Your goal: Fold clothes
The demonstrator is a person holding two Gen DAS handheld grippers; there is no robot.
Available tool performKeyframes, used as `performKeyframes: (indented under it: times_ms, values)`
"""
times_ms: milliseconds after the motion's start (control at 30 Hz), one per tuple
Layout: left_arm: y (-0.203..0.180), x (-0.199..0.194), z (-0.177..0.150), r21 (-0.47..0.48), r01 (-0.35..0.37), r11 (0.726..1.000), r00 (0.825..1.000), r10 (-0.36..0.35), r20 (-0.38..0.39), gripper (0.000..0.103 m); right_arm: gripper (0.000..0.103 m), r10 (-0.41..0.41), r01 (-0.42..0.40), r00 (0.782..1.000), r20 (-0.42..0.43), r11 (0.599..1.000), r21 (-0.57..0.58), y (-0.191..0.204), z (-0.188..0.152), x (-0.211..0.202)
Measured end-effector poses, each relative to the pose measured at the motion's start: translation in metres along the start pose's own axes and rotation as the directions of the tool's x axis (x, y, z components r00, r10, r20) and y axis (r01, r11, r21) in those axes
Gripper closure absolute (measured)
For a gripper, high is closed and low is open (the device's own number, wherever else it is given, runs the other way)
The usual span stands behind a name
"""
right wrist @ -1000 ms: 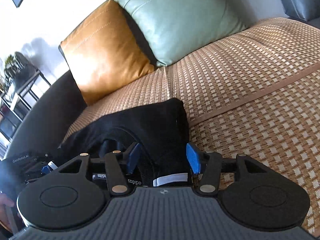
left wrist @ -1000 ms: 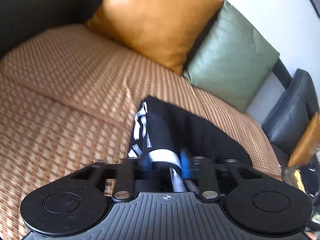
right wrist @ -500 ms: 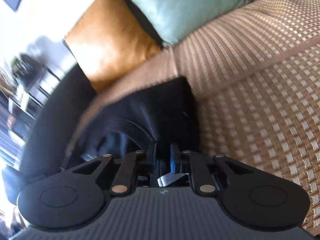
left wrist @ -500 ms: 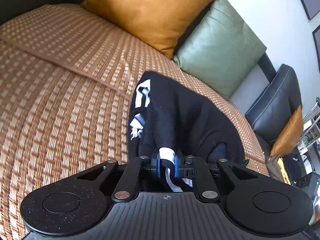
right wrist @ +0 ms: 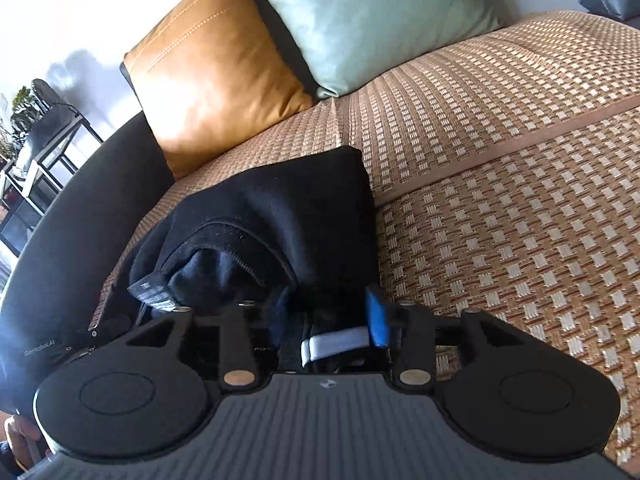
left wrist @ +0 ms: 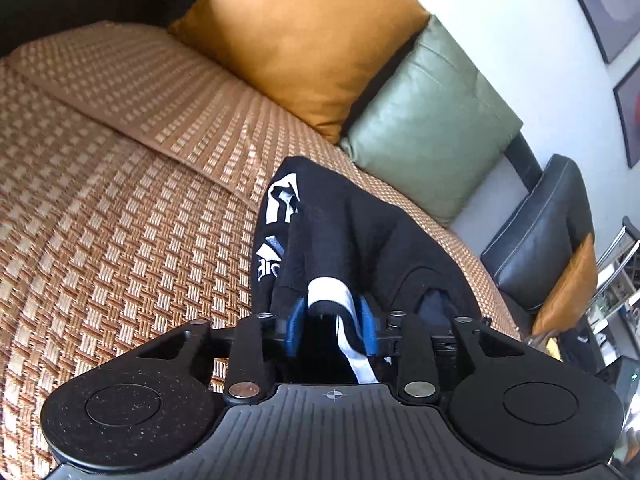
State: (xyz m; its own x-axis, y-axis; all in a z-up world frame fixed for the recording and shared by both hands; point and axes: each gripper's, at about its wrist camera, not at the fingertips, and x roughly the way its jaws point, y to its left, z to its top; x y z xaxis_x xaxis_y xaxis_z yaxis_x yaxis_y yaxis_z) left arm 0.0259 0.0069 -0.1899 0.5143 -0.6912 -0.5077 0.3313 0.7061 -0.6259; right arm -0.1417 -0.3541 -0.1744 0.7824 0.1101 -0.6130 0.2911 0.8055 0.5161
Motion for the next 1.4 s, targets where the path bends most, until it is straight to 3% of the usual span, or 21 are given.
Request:
performKeyframes:
  times_ms: [133,267,333,467,533,667,867,967,1133,1233,1400]
  values:
    - [-0.002,-0.016,0.000,0.017,-0.010,1.000,1.000,0.010,-0.009,0.048,0.051,-0.007,0.008,1.000,0.007,1.000,-0.030,0.000,0.000,-0.014]
    - [-0.017,-0.052,0.019,0.085,-0.011,0.996,0.999,0.007,0.054,0.048,0.050,-0.007,0.017,0.996,0.088,0.993,-0.113,0.009,0.012,-0.033]
    - [-0.034,-0.059,0.037,0.145,0.017,0.989,0.995,-0.031,0.097,0.048,0.050,0.001,0.024,0.991,0.131,0.982,-0.189,0.020,0.024,-0.034]
    - [-0.070,-0.033,0.061,0.277,0.087,0.957,0.987,-0.120,0.104,0.045,0.050,0.026,0.023,0.986,0.163,0.958,-0.287,0.044,0.052,-0.008]
    - [-0.074,-0.004,0.065,0.299,0.069,0.952,0.992,-0.098,0.084,0.045,0.050,0.024,0.029,0.986,0.162,0.948,-0.316,0.053,0.061,0.012]
    - [-0.058,0.039,0.047,0.280,0.020,0.960,1.000,-0.021,-0.002,0.046,0.050,0.006,0.045,0.990,0.143,0.933,-0.356,0.063,0.072,0.054]
    - [-0.039,0.044,-0.001,0.318,0.007,0.948,1.000,-0.015,0.021,0.048,0.050,-0.008,0.045,0.995,0.100,0.926,-0.375,0.050,0.052,0.085]
    - [-0.046,0.045,-0.009,0.363,-0.024,0.932,0.999,0.007,0.048,0.047,0.050,0.000,0.040,0.995,0.105,0.924,-0.381,0.050,0.051,0.087]
    - [-0.049,0.018,-0.010,0.343,-0.043,0.939,0.998,0.021,0.066,0.044,0.049,0.002,0.043,0.993,0.118,0.926,-0.374,0.062,0.060,0.060]
    - [-0.043,0.013,-0.025,0.335,-0.050,0.941,0.998,0.035,0.050,0.045,0.048,0.013,0.035,0.993,0.117,0.915,-0.403,0.061,0.042,0.040]
    - [-0.038,0.018,-0.040,0.301,-0.065,0.951,0.996,0.043,0.081,0.045,0.044,-0.029,0.078,0.993,0.115,0.893,-0.444,0.053,0.006,0.041]
